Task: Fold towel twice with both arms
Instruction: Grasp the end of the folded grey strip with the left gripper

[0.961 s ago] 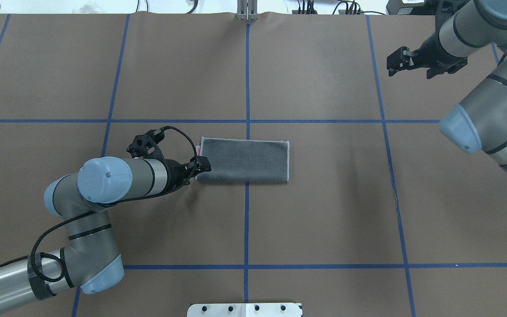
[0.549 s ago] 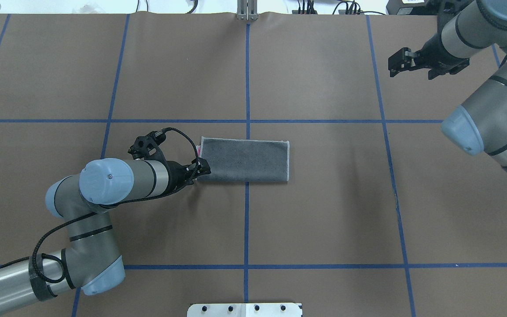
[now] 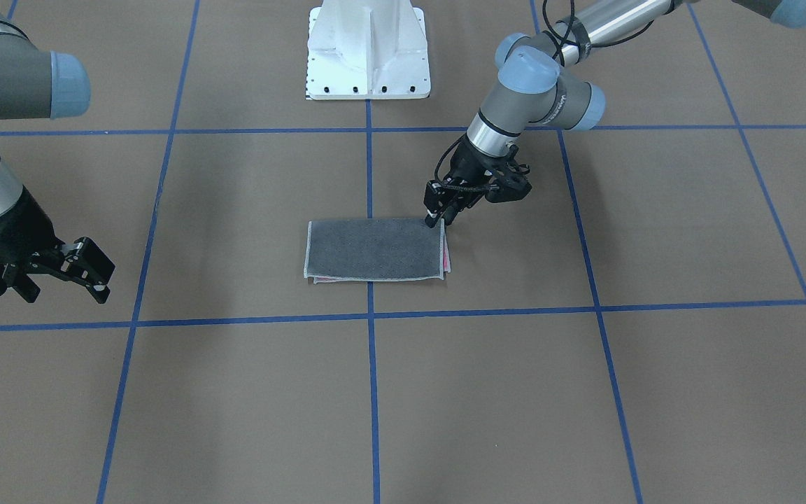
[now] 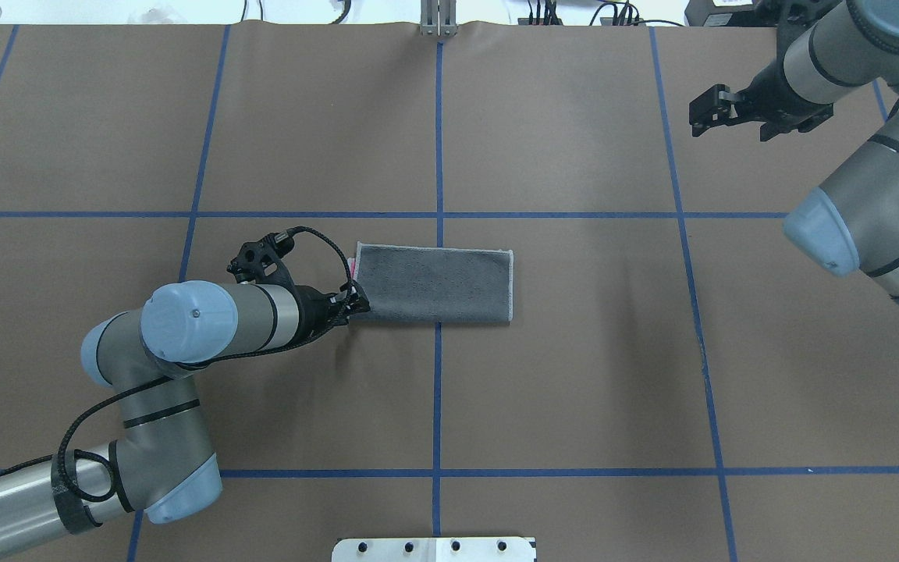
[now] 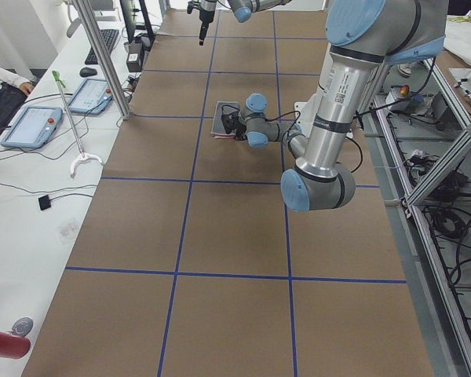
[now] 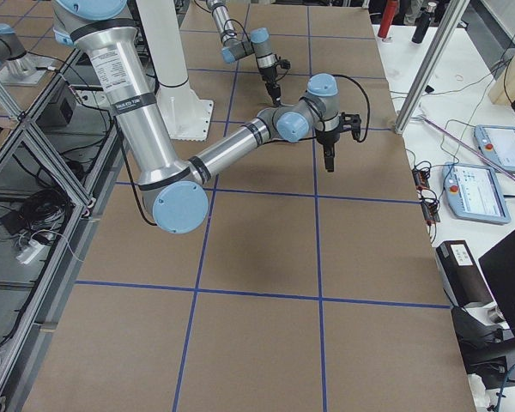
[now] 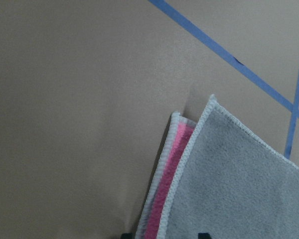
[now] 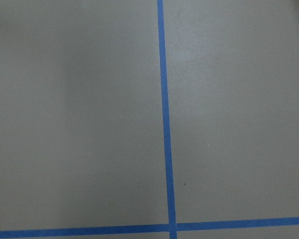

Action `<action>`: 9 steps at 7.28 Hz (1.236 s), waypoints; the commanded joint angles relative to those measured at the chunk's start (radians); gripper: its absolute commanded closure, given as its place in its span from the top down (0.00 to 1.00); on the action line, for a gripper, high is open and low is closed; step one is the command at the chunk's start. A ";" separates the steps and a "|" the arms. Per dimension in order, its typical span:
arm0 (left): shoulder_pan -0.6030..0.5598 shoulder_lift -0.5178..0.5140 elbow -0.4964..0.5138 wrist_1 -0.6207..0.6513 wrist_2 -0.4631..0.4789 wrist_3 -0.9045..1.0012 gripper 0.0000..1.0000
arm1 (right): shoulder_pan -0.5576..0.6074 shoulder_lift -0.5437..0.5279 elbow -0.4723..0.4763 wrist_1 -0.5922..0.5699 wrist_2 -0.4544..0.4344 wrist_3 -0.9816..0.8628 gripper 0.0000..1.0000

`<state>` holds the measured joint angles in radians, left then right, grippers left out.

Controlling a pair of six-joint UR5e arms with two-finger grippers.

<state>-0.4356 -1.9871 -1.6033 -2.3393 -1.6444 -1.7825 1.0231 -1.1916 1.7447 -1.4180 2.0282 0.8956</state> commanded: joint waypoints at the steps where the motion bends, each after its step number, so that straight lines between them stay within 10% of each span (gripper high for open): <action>1: 0.000 -0.001 0.000 0.000 0.000 0.000 0.48 | 0.000 0.000 0.001 0.001 0.000 -0.001 1.00; 7: -0.002 0.002 0.000 0.000 0.000 0.002 0.34 | 0.000 0.001 -0.001 0.001 0.000 -0.001 1.00; 9: -0.002 0.002 -0.003 0.000 -0.002 0.002 0.13 | 0.000 0.003 -0.001 0.001 0.000 -0.001 1.00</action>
<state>-0.4371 -1.9851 -1.6044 -2.3393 -1.6448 -1.7809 1.0231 -1.1894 1.7445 -1.4174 2.0281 0.8943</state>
